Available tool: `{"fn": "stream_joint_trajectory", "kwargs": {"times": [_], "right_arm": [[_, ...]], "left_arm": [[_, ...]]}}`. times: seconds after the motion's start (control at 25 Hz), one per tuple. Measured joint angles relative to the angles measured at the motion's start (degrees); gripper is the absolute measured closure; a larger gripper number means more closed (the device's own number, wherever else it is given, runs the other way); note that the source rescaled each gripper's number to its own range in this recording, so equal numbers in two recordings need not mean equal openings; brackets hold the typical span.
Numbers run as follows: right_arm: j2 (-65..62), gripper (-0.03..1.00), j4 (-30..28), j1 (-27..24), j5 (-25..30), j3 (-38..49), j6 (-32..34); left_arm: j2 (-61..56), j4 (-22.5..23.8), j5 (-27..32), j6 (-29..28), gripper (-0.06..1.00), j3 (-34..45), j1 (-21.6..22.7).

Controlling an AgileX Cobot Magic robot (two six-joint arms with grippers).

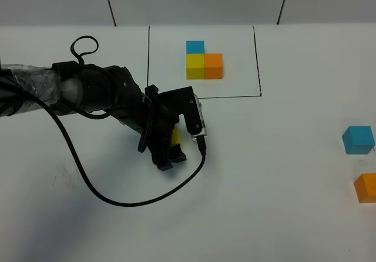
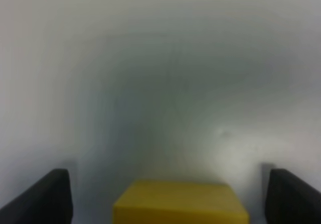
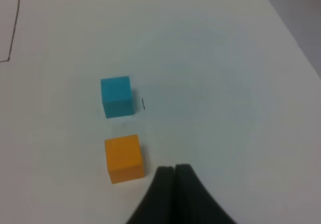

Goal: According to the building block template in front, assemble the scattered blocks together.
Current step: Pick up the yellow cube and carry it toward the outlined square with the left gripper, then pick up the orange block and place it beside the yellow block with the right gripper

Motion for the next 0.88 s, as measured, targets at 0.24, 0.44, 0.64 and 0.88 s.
{"fn": "stream_joint_trajectory", "kwargs": {"times": [0.24,0.44,0.64,0.88], "right_arm": [[0.0,0.97,0.0,0.0,0.0,0.0,0.0],[0.0,0.97,0.0,0.0,0.0,0.0,0.0],[0.0,0.97,0.0,0.0,0.0,0.0,0.0],[0.0,0.97,0.0,0.0,0.0,0.0,0.0]], "left_arm": [[-1.8,0.2,-0.2,-0.3,0.12,0.0,-0.9],[-5.8,0.2,-0.3,-0.5,0.12,0.0,-1.4],[-9.6,0.1,-0.3,-0.6,0.12,0.0,-1.8],[-11.6,0.3,1.4,-0.6,0.39,0.0,-1.8]]}}
